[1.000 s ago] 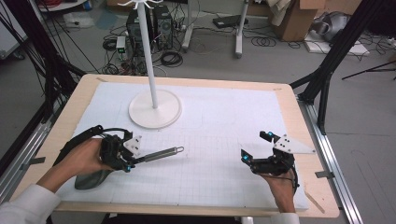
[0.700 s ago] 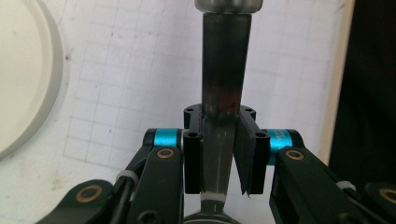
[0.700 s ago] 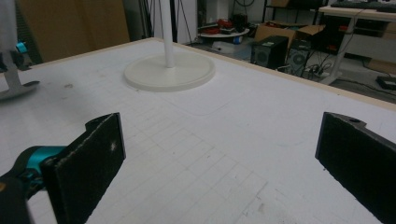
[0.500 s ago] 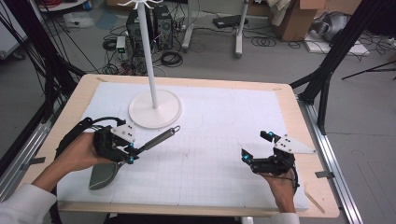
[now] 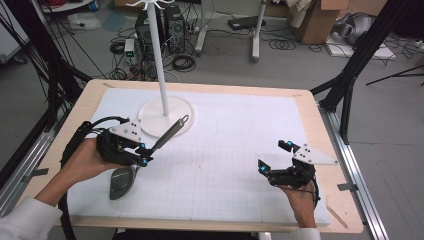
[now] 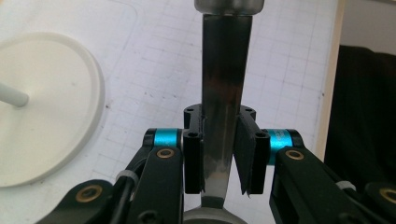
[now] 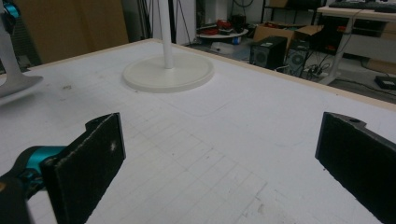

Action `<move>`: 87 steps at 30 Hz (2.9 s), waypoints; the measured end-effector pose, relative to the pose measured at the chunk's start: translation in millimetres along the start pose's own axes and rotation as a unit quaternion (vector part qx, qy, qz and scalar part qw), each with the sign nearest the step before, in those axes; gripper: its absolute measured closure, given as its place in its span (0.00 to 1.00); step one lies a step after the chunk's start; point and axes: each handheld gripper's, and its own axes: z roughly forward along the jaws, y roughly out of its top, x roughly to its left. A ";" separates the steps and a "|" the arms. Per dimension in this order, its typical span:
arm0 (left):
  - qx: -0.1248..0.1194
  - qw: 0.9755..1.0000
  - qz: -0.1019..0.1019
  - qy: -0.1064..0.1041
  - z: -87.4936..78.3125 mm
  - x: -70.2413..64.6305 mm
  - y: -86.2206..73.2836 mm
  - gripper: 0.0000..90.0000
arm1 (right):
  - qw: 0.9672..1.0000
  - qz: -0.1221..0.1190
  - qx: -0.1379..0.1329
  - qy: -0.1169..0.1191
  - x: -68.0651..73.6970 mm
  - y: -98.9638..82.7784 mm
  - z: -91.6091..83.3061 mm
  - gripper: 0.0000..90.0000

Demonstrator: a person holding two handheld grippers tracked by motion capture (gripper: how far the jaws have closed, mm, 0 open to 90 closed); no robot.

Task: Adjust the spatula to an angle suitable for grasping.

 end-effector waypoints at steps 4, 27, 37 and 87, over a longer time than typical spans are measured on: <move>-0.017 1.000 -0.010 -0.001 -3.6 0.3 4.5 0.83 | 1.000 -0.001 -0.004 -0.001 -0.2 0.2 -0.1 0.00; -0.128 0.989 -0.047 0.058 -1.1 -8.6 20.7 0.83 | 0.998 0.020 -0.049 0.017 7.9 18.0 -0.4 0.00; -0.169 0.983 -0.046 0.051 1.9 -10.6 27.5 0.83 | 0.998 0.023 -0.059 0.027 11.3 28.8 0.4 0.00; -0.250 0.967 0.012 -0.056 29.7 -9.2 46.0 0.83 | 0.973 -0.094 -0.059 0.204 56.9 156.5 36.7 0.00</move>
